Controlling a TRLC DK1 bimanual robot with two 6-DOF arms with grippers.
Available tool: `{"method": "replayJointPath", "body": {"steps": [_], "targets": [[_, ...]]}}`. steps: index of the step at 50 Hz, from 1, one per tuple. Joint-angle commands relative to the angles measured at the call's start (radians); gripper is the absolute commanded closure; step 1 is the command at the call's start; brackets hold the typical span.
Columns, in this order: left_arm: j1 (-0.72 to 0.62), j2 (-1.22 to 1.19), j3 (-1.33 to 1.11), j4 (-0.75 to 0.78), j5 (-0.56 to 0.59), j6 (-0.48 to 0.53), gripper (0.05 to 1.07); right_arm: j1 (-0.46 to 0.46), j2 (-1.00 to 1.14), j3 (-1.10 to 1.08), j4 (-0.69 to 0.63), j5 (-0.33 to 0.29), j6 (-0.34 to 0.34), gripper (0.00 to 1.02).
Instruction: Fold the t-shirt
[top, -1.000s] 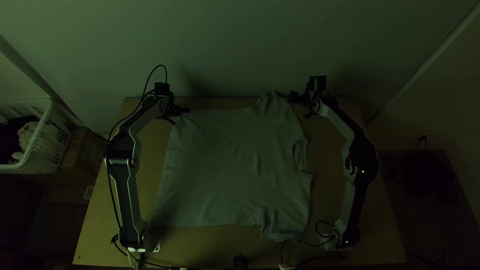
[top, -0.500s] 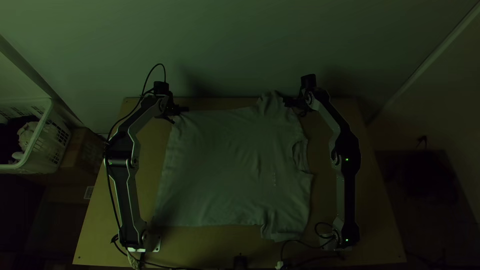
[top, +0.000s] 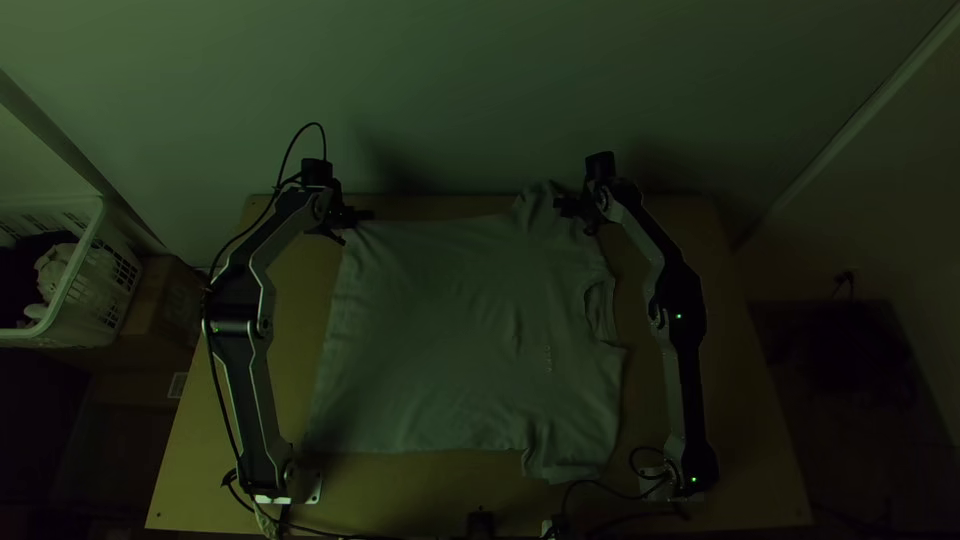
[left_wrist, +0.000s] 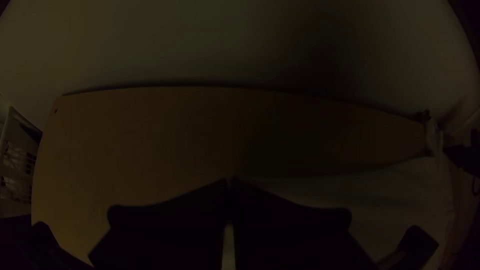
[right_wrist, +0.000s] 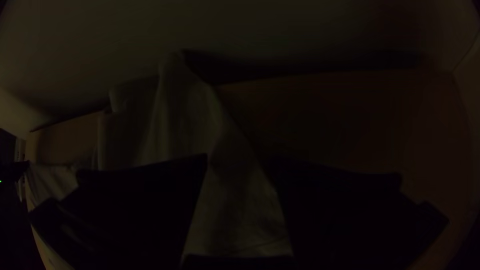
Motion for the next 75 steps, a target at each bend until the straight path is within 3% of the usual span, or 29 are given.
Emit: {"method": "replayJointPath", "body": {"steps": [1,4,7,35,56,75], "targets": [[0.019,-0.049,0.016,-0.011,0.000,-0.012,1.05,0.007,0.041,0.028,0.001,-0.016,0.020,0.62],[0.023,-0.051,0.016,-0.012,0.000,-0.012,1.05,0.007,0.046,0.031,0.004,-0.016,0.020,0.75],[0.025,-0.054,0.016,-0.014,0.000,-0.011,1.05,0.006,0.047,0.034,0.017,-0.015,0.018,1.00],[0.020,-0.026,0.133,-0.011,0.005,-0.060,1.05,-0.082,-0.040,0.026,0.017,-0.015,0.011,1.00],[0.016,-0.042,0.151,-0.084,0.024,-0.080,1.05,-0.068,-0.149,-0.007,-0.012,-0.015,0.009,1.00],[0.005,-0.125,-0.011,-0.026,0.047,-0.078,1.05,-0.037,-0.240,-0.089,-0.121,-0.015,-0.031,1.00]]}}
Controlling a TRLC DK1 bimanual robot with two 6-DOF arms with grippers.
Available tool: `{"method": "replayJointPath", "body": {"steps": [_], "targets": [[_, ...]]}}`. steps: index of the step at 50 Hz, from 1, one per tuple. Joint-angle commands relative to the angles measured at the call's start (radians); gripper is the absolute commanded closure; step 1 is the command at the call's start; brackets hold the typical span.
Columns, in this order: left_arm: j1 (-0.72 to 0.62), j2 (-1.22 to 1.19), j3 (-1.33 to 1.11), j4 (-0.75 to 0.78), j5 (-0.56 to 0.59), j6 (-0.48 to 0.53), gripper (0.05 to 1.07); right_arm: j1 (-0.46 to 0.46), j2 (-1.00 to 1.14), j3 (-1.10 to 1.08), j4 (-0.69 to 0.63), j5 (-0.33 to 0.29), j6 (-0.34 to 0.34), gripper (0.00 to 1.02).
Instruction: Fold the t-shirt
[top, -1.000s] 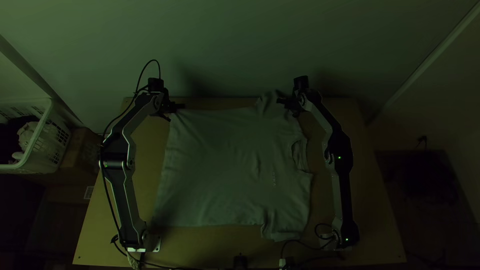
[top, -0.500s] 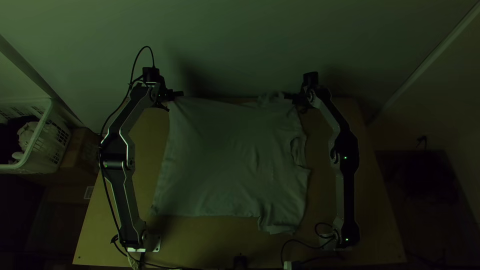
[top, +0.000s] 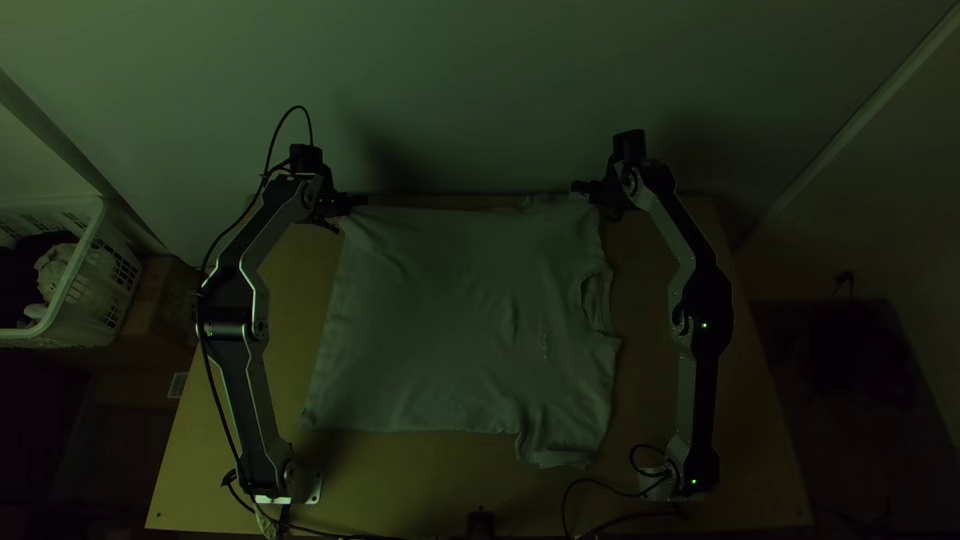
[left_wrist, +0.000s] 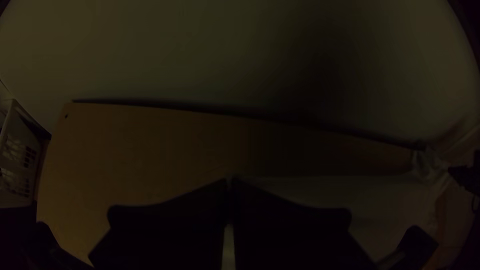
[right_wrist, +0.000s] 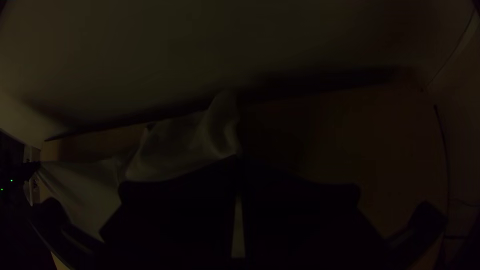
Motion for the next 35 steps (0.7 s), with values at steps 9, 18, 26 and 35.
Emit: {"method": "replayJointPath", "body": {"steps": [9,18,26,35], "targets": [[-0.012,-0.151,-0.188,0.093,0.023,-0.011,1.05,0.028,-0.117,-0.123,-0.013,0.009,-0.027,1.00],[-0.008,-0.210,-0.263,0.111,0.028,-0.003,1.05,0.043,-0.184,-0.217,-0.013,0.009,-0.030,1.00],[0.002,-0.272,-0.341,0.134,0.046,0.012,1.05,0.049,-0.252,-0.316,-0.003,0.014,-0.032,1.00],[0.009,-0.337,-0.444,0.165,0.048,0.020,1.05,0.052,-0.333,-0.436,0.015,0.020,-0.032,1.00]]}}
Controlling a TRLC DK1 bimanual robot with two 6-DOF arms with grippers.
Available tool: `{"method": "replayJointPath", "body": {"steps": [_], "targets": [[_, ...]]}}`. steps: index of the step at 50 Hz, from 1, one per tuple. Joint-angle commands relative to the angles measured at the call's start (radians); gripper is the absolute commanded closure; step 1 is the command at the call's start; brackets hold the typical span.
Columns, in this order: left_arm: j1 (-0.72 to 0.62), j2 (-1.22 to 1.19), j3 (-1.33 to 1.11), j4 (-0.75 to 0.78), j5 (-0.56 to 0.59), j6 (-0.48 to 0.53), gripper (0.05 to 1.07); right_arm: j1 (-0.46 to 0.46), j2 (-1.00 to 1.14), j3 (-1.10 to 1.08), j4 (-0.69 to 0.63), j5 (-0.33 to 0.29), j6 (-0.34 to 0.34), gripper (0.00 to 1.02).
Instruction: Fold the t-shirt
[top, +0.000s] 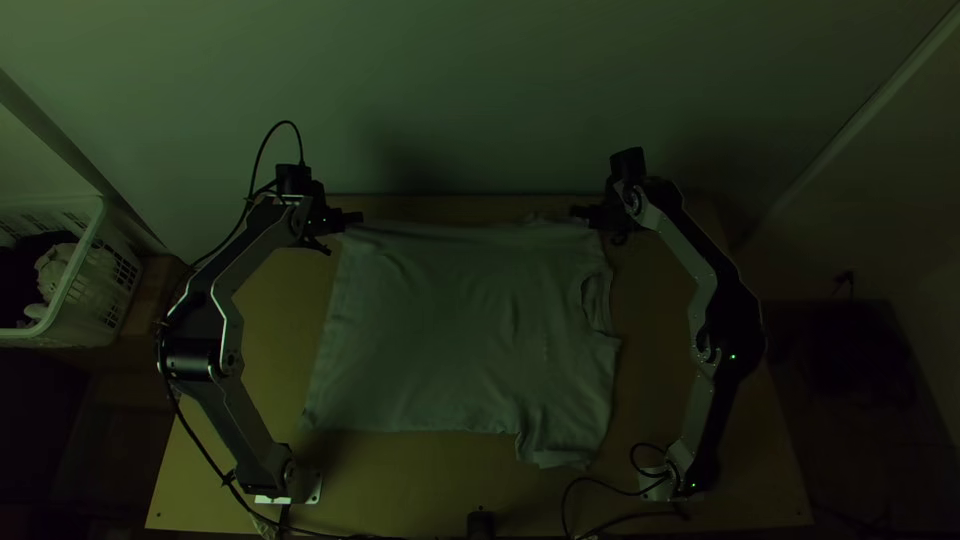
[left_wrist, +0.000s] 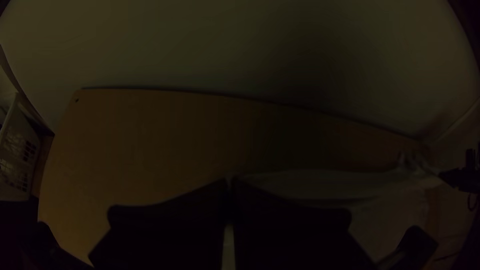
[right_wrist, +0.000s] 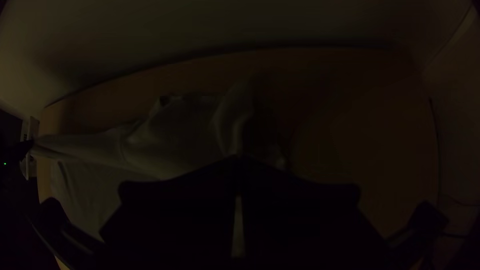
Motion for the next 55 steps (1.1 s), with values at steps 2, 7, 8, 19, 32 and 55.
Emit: {"method": "replayJointPath", "body": {"steps": [2,7,8,19,32,55], "targets": [[0.013,-0.077,-0.092,0.026,0.009,0.014,1.05,0.009,-0.087,-0.092,0.020,0.014,-0.009,1.00],[0.012,-0.117,-0.155,0.049,0.007,0.016,1.05,0.016,-0.144,-0.178,0.060,0.015,-0.009,1.00],[0.012,-0.125,-0.169,0.055,0.009,0.016,1.05,0.017,-0.151,-0.192,0.065,0.015,-0.009,1.00],[0.009,-0.194,-0.272,0.086,0.009,0.016,1.05,0.032,-0.236,-0.315,0.095,0.033,-0.009,1.00],[0.003,-0.238,-0.351,0.106,0.007,0.019,1.05,0.045,-0.331,-0.445,0.115,0.049,-0.006,1.00],[0.007,-0.240,-0.485,0.223,0.007,0.036,1.05,0.054,-0.423,-0.675,0.194,0.061,-0.009,1.00]]}}
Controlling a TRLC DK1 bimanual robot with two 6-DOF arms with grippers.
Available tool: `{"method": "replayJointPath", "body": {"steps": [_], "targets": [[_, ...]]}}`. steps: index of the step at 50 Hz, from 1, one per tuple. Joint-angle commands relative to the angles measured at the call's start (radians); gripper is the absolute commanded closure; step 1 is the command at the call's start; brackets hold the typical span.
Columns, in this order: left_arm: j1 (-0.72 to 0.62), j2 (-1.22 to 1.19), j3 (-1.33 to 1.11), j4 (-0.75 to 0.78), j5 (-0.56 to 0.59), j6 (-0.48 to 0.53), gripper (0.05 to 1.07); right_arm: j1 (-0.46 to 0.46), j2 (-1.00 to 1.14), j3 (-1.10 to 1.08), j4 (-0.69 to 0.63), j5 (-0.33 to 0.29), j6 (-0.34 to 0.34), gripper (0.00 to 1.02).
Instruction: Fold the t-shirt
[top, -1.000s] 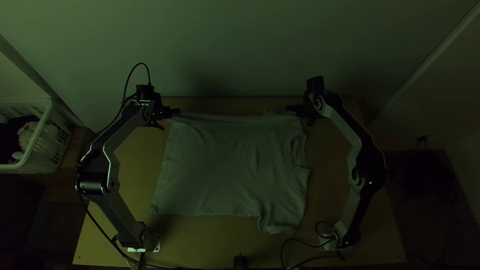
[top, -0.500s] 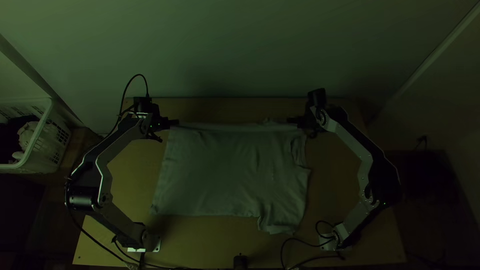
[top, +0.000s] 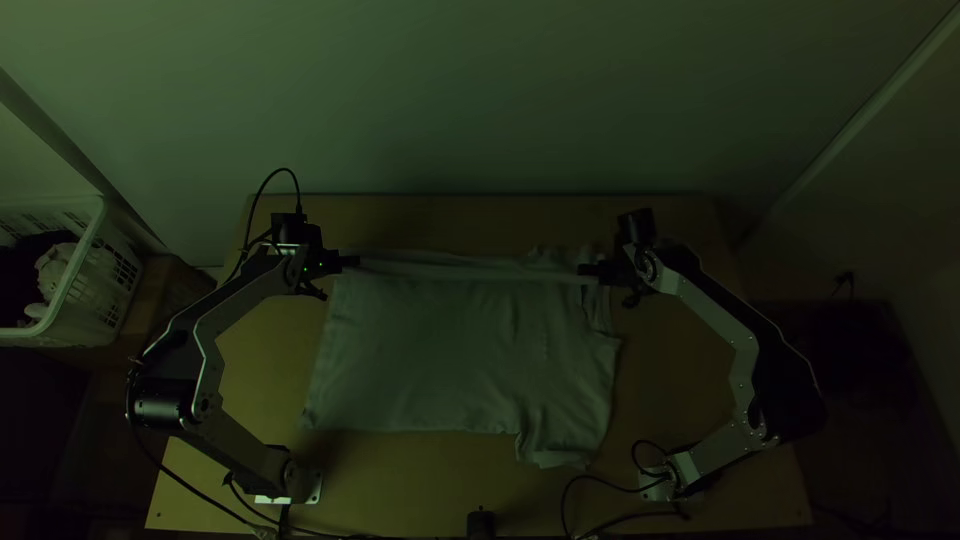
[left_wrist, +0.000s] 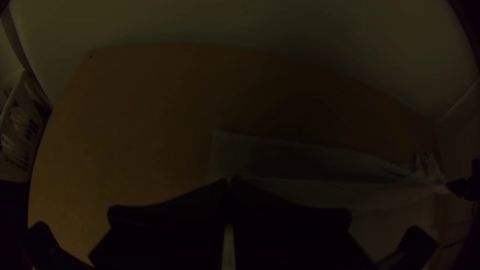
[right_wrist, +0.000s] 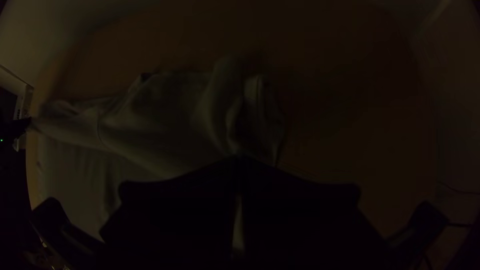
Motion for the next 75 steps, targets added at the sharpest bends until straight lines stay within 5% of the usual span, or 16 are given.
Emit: {"method": "replayJointPath", "body": {"steps": [1,12,14,20,25,32,61,70,75], "targets": [[0.005,-0.019,-0.044,0.028,0.007,0.017,1.05,0.011,-0.029,-0.055,0.012,0.016,-0.006,1.00],[0.013,-0.010,-0.068,0.028,0.007,0.013,1.03,0.025,-0.035,-0.115,0.030,0.016,-0.006,0.94],[0.015,-0.011,-0.068,0.024,0.007,0.011,0.92,0.026,-0.043,-0.126,0.030,0.017,-0.006,0.87],[0.015,-0.040,-0.079,0.002,0.009,0.013,0.37,0.022,-0.089,-0.156,0.029,0.025,-0.005,0.66],[0.016,-0.047,-0.034,-0.090,0.065,0.013,0.11,0.017,-0.173,-0.196,0.029,0.025,0.004,0.43],[0.027,-0.103,-0.019,-0.131,0.095,0.014,0.10,0.014,-0.302,-0.254,0.015,0.023,0.035,0.12],[0.065,-0.376,-0.031,-0.487,0.164,0.160,0.10,0.010,-0.683,-0.374,-0.279,0.023,0.182,0.08],[0.061,-0.510,-0.122,-0.562,0.165,0.207,0.10,0.083,-0.807,-0.460,-0.332,0.008,0.323,0.08],[0.064,-0.567,-0.169,-0.616,0.164,0.258,0.10,0.132,-0.836,-0.475,-0.379,-0.059,0.374,0.08]]}}
